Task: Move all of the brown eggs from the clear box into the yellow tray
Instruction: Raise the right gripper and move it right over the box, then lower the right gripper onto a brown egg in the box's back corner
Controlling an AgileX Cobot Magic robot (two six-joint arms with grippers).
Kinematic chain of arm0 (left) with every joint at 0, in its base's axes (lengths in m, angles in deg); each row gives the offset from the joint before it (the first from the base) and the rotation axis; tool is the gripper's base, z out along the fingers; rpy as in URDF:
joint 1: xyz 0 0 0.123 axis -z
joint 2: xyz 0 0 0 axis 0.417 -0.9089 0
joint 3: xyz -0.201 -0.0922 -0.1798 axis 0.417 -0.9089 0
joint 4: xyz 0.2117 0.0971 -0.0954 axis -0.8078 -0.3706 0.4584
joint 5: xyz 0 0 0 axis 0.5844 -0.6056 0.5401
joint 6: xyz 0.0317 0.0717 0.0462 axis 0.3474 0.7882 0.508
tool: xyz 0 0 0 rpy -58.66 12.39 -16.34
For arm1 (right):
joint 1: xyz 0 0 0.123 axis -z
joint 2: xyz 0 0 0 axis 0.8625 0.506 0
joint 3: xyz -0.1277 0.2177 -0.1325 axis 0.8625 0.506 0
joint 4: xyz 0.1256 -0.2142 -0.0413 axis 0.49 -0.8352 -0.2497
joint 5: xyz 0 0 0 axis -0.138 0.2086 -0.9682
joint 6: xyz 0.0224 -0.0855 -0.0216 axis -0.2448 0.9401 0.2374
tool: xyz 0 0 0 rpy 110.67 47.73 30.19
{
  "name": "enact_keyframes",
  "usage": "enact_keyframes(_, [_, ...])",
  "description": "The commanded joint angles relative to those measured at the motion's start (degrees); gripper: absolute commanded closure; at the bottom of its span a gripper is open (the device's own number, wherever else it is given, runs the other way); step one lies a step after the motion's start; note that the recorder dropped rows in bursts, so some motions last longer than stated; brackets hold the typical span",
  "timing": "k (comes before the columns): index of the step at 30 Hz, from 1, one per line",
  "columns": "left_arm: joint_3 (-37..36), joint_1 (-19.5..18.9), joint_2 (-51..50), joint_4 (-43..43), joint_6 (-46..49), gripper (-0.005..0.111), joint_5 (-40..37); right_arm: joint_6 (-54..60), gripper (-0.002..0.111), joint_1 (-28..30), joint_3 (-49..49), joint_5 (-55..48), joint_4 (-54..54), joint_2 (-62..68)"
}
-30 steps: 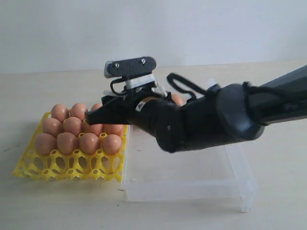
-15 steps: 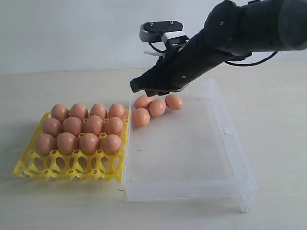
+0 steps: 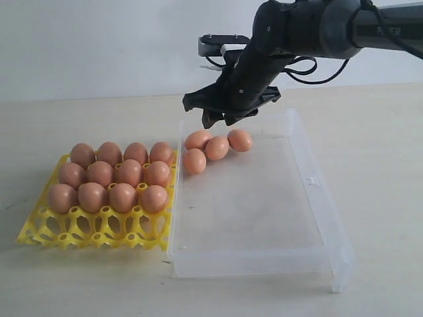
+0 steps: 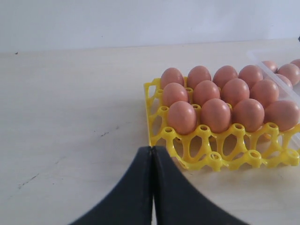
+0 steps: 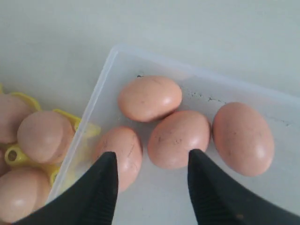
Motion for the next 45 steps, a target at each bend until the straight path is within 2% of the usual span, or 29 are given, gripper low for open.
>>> enact_keyframes(1, [0.23,-0.06,0.32,0.06,0.05,0.107,0.56,-2.80,0.062,0.78,-0.74,0.87,-0.13,3.05])
enact_keyframes(6, [0.23,-0.06,0.32,0.06,0.05,0.107,0.56,-4.62,0.062,1.75,-0.74,2.89,8.22,6.51])
enact_keyframes(10, [0.23,-0.06,0.32,0.06,0.05,0.107,0.56,-4.62,0.062,1.99,-0.74,5.54,10.03,7.03])
enact_keyframes(45, [0.23,-0.06,0.32,0.06,0.05,0.107,0.56,-2.83,0.062,3.70,-1.23,5.76,12.22,12.47])
